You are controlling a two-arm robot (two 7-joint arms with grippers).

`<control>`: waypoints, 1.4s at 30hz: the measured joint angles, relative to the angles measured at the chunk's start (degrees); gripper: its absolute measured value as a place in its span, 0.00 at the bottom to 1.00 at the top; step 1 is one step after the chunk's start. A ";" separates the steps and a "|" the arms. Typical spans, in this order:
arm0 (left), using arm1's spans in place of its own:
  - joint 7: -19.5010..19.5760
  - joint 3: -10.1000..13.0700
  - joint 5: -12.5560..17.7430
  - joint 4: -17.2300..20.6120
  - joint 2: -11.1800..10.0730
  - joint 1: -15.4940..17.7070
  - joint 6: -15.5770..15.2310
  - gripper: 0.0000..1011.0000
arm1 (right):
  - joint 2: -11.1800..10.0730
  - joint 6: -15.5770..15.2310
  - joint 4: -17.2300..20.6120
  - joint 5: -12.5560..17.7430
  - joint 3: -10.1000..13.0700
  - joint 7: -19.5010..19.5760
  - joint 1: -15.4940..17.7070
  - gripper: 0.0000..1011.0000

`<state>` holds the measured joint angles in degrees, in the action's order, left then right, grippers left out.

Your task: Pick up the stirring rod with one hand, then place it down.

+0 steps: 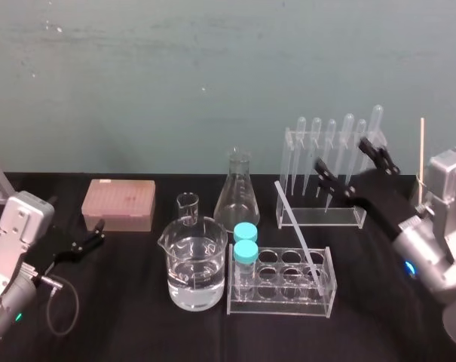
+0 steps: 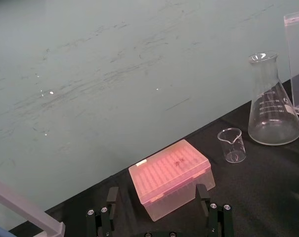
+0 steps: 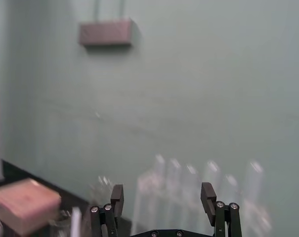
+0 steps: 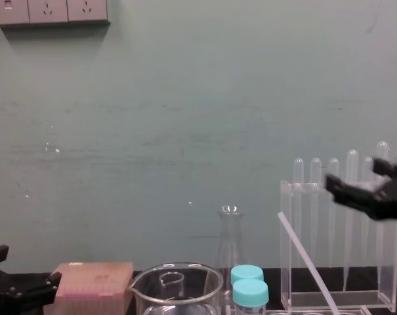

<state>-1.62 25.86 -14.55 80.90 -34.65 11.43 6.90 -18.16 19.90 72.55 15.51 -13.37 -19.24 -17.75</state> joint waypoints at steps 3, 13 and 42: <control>0.00 0.00 0.00 0.00 0.00 0.00 0.00 0.99 | -1.17 -3.99 2.38 -1.66 1.13 2.55 3.33 0.99; 0.00 0.00 0.01 0.00 0.00 0.00 0.00 0.99 | -1.97 -15.01 3.45 -3.66 1.75 4.27 6.39 0.99; 0.00 0.00 0.00 0.00 0.00 0.00 0.00 0.99 | -2.03 -13.78 3.43 -3.64 1.61 4.24 6.26 0.99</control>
<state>-1.62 25.86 -14.55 80.90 -34.65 11.43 6.90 -20.19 6.12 75.98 11.87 -11.76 -15.00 -11.50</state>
